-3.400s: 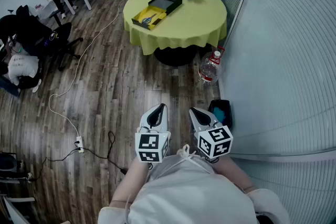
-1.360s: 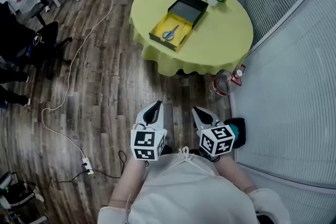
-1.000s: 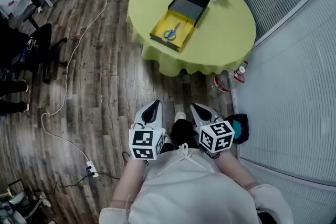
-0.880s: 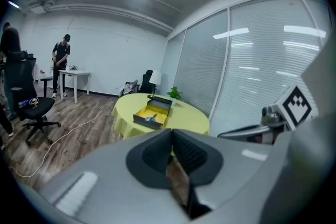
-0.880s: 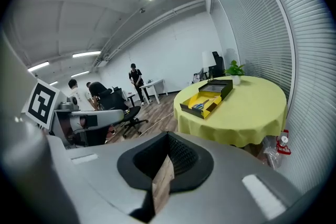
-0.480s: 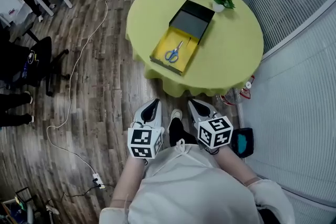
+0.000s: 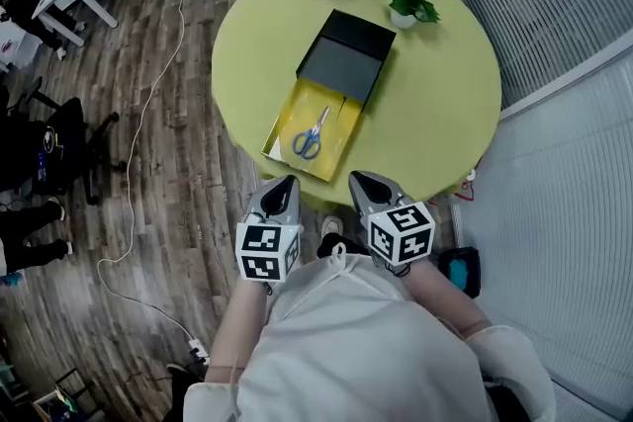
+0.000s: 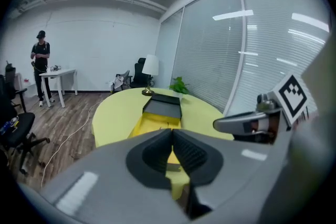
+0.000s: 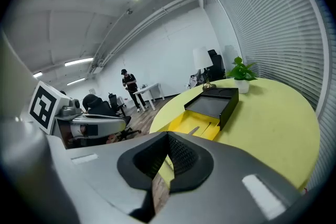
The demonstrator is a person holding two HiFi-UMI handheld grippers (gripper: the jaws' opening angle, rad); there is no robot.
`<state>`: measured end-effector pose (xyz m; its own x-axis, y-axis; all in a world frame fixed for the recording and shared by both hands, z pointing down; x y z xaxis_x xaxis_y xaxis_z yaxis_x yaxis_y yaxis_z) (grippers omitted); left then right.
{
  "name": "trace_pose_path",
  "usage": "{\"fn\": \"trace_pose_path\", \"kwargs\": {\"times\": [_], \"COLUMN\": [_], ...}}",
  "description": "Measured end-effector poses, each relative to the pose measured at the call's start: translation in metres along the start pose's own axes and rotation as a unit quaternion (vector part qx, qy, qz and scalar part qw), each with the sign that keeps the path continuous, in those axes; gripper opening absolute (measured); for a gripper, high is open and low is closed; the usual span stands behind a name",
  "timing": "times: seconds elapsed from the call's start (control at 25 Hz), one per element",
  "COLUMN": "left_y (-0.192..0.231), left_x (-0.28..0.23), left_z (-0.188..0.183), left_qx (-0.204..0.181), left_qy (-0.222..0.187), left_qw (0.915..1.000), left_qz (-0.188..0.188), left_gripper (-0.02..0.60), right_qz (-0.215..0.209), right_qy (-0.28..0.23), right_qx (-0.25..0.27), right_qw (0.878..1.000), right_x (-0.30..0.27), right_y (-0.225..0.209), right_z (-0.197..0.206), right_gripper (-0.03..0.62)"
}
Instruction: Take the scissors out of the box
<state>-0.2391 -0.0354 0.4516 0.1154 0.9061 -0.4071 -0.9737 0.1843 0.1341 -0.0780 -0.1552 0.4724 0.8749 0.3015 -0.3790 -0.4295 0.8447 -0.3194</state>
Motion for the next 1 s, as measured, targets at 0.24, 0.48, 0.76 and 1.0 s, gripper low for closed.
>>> {"fn": "trace_pose_path", "kwargs": {"times": [0.24,0.48,0.76,1.0], "left_y": [0.011,0.023,0.040,0.055], "left_x": [-0.060,-0.107,-0.160,-0.199], "left_z": [-0.006,0.004,0.023,0.028], "left_qx": [-0.002,-0.024,-0.031,-0.024], "left_qy": [0.033,0.080,0.199,0.271], "left_qw": [0.9994,0.9964,0.9770,0.9546], "left_qz": [0.011,0.016,0.070,0.122], "left_gripper": [0.005,0.006,0.069,0.102], "right_qz": [0.010,0.043,0.107,0.155], "right_qy": [0.003,0.013,0.012,0.020], "right_qx": [-0.012,-0.028,-0.074,-0.115], "right_qw": [1.000,0.999,0.991,0.981], "right_x": [-0.033,-0.054,-0.064,-0.068], "right_y": [-0.036,-0.059,-0.067,-0.054], "right_z": [-0.013,-0.011,0.000,0.012], "right_gripper": [-0.002,-0.002,-0.002,-0.002]}}
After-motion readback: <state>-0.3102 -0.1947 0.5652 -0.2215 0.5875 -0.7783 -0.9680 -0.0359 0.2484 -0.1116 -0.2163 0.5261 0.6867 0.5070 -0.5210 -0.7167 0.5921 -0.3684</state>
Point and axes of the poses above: the fingertips, and each gripper's own axes: x backward along the fingers, y to its left, z out of its underside, the point moved 9 cm from there along x, backward along the fingers, and after that the axes turned 7 degrees about -y, right-handed, at the moved point
